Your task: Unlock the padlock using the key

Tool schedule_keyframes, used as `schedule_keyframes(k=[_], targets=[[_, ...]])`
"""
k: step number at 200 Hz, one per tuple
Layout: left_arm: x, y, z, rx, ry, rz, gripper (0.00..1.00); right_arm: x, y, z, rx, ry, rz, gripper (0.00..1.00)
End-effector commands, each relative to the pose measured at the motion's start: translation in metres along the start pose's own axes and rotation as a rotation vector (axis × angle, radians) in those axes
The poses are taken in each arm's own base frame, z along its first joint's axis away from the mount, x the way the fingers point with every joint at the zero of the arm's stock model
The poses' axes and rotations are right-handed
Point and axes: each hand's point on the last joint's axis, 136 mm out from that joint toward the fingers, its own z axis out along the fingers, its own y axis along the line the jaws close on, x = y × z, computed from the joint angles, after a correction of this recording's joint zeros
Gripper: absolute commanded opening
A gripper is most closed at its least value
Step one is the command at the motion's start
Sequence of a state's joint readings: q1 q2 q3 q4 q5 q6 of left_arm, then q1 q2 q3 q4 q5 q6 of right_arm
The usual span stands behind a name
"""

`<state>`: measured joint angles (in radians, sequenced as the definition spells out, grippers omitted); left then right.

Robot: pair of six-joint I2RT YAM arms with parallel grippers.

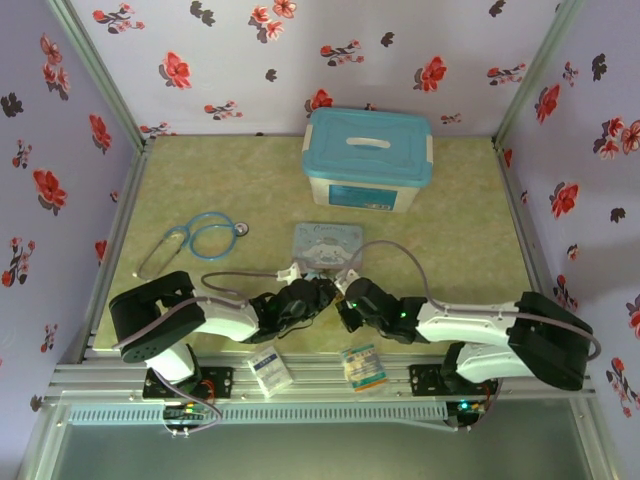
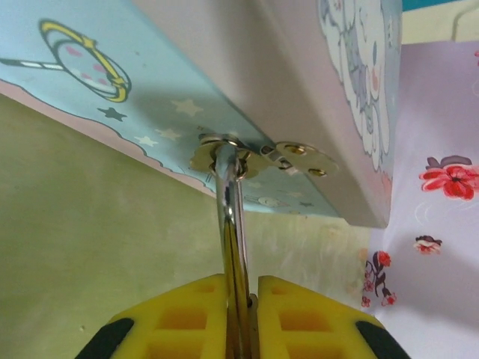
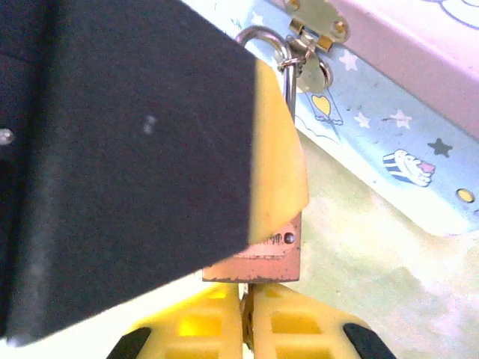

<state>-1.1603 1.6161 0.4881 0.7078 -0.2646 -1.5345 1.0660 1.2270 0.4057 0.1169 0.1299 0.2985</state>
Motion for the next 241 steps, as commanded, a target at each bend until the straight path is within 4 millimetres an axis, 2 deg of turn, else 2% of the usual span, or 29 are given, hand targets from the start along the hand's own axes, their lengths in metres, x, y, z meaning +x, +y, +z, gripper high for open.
schedule_keyframes(k=[1,36,54,66,112,122,150,182,215,241], targets=[[-0.001,-0.022,0.0,0.094,-0.01,-0.025,0.11,-0.001,0.007,-0.002,-0.114,-0.037,0.141,0.09],[-0.001,-0.012,0.002,0.085,-0.013,-0.034,0.22,0.004,0.007,-0.002,-0.191,-0.038,0.243,0.09],[-0.003,-0.005,0.001,0.066,-0.026,-0.026,0.36,0.01,0.008,0.001,-0.203,-0.017,0.27,0.08],[-0.006,0.001,0.0,0.047,-0.039,-0.015,0.39,0.011,0.008,0.002,-0.206,-0.008,0.29,0.08],[-0.023,0.017,-0.011,-0.103,-0.098,0.136,0.38,0.015,0.008,0.003,-0.239,-0.024,0.364,0.08],[-0.025,0.02,-0.01,-0.118,-0.101,0.158,0.33,0.014,0.008,0.003,-0.249,-0.033,0.384,0.08],[-0.028,0.03,-0.004,-0.16,-0.072,0.195,0.33,0.014,0.005,0.002,-0.265,-0.045,0.424,0.08],[-0.022,0.019,0.007,-0.139,-0.044,0.248,0.32,0.014,0.006,0.002,-0.276,-0.044,0.437,0.09],[-0.017,0.01,0.009,-0.15,-0.046,0.319,0.34,0.014,0.003,0.005,-0.281,-0.044,0.478,0.11],[-0.014,0.02,0.012,-0.185,-0.037,0.33,0.25,0.019,0.003,0.011,-0.294,-0.029,0.513,0.13]])
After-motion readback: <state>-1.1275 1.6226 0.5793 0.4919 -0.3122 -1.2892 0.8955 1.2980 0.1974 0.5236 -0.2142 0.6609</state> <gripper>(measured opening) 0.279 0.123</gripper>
